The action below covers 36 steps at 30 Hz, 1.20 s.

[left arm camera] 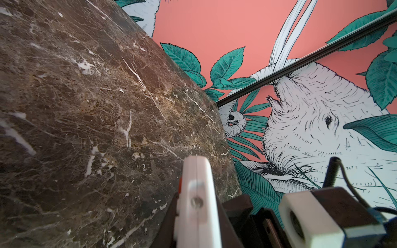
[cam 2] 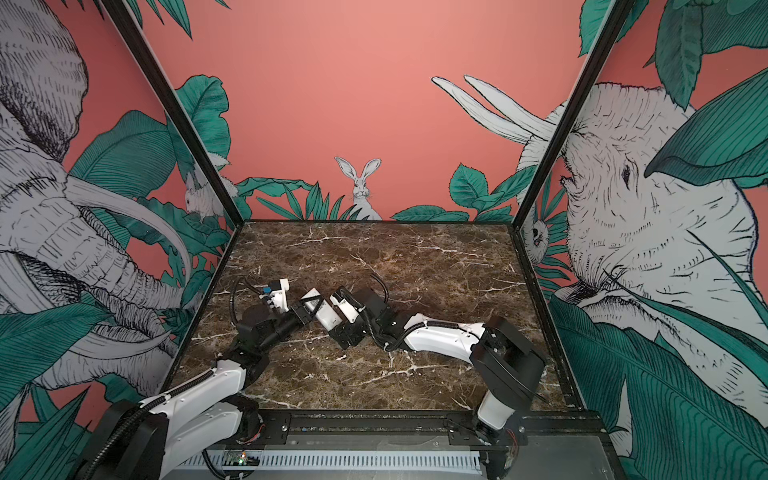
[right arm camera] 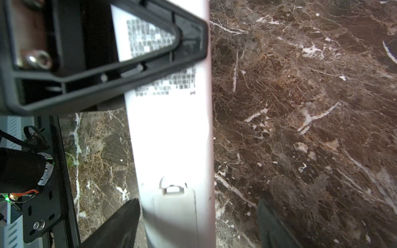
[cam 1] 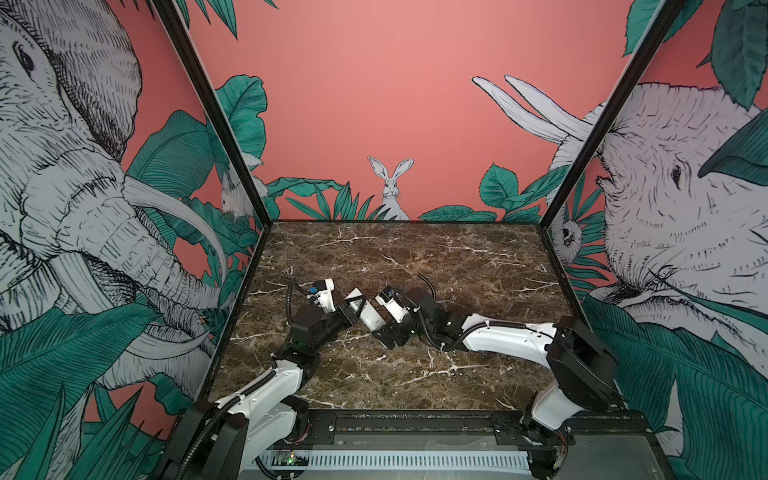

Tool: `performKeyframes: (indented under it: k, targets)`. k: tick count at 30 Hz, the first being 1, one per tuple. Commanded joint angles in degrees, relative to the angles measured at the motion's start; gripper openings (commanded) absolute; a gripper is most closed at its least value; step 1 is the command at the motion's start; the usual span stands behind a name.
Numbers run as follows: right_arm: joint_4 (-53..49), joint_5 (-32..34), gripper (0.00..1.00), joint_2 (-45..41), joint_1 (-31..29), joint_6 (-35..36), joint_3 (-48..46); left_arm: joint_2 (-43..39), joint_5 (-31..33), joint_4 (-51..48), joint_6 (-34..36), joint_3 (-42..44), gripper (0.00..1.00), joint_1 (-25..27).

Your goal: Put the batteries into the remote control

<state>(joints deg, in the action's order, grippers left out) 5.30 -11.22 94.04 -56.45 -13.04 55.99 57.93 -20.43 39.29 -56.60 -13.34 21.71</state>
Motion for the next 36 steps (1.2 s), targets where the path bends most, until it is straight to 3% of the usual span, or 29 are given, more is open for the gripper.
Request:
performKeyframes:
  k: [1, 16, 23, 36]
  targets:
    - [1.3, -0.6, 0.86, 0.9, -0.4, 0.7, 0.7, -1.2, 0.3, 1.6, -0.9, -0.8, 0.00, 0.1]
    - [1.9, -1.5, 0.76, 2.5, -0.5, 0.6, 0.7, -0.7, 0.7, 2.3, -1.3, -0.4, 0.00, 0.0]
    - [2.1, -2.1, 0.63, 3.1, -0.5, 0.3, 0.7, -0.4, 0.5, 2.8, -1.4, -0.2, 0.00, 0.1]
    - [1.9, -2.6, 0.30, 1.5, -0.5, 0.8, 0.4, -0.1, 0.2, 2.1, -0.9, -0.4, 0.00, 0.0]
